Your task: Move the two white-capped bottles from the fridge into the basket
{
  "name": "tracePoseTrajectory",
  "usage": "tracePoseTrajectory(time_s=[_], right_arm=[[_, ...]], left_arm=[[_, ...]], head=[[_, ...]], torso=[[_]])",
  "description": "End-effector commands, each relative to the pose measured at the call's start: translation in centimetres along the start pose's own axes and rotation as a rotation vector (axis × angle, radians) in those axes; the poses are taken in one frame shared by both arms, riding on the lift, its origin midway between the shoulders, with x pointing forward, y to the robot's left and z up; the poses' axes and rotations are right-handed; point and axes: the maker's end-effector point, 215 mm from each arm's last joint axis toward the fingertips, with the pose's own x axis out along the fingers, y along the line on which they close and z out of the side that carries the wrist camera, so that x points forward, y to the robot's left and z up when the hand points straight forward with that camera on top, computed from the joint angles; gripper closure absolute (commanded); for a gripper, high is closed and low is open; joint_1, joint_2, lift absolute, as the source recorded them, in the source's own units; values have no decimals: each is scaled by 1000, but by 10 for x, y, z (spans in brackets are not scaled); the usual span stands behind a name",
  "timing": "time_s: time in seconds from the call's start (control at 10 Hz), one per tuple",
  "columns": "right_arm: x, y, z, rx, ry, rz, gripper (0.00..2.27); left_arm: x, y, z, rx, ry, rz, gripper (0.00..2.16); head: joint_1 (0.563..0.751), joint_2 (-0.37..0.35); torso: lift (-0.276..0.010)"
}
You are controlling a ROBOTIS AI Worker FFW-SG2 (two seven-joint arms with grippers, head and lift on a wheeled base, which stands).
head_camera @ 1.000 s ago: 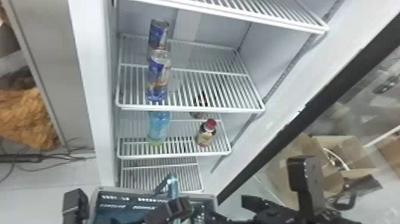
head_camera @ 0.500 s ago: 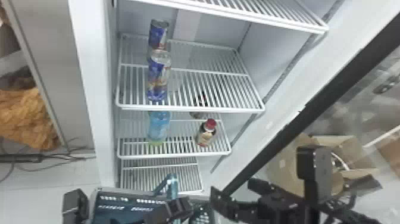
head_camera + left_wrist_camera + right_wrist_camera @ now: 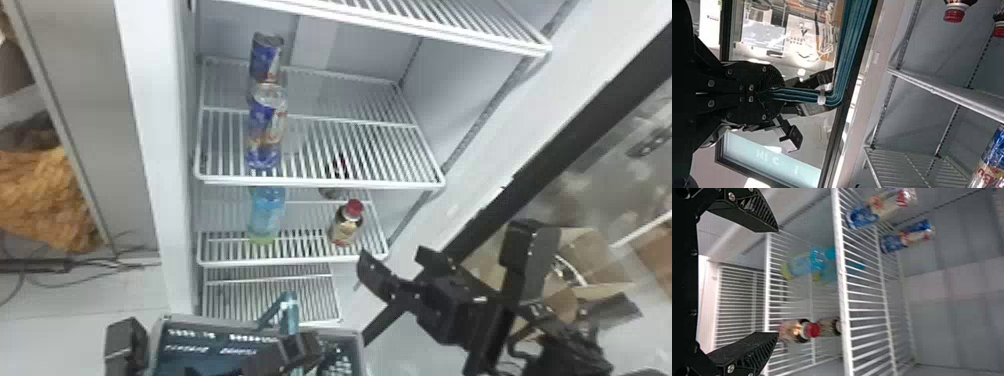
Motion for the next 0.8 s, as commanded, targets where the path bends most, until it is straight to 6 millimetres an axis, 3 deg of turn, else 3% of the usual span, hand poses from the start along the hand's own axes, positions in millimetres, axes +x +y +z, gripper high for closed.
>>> tracePoseTrajectory(time_s=[0.0,0.1,0.3,0.7], right_arm=[[12,-14,26,-22,-134,-34,111],[20,-23,47,-27,-265,-36,111],[25,-33,64,-40,-438,-32,111],[27,-37,74,-83,-583,-53,108]], left_arm=[[0,3,1,2,-7,7,1184],[0,4,2,4,-9,9,1184],[0,3,2,3,-9,7,1184],[-1,6,4,7,-9,17,1184]], head=[[695,-350],[695,-350],[695,-350],[695,-350]], torso=[[0],[0],[0],[0]])
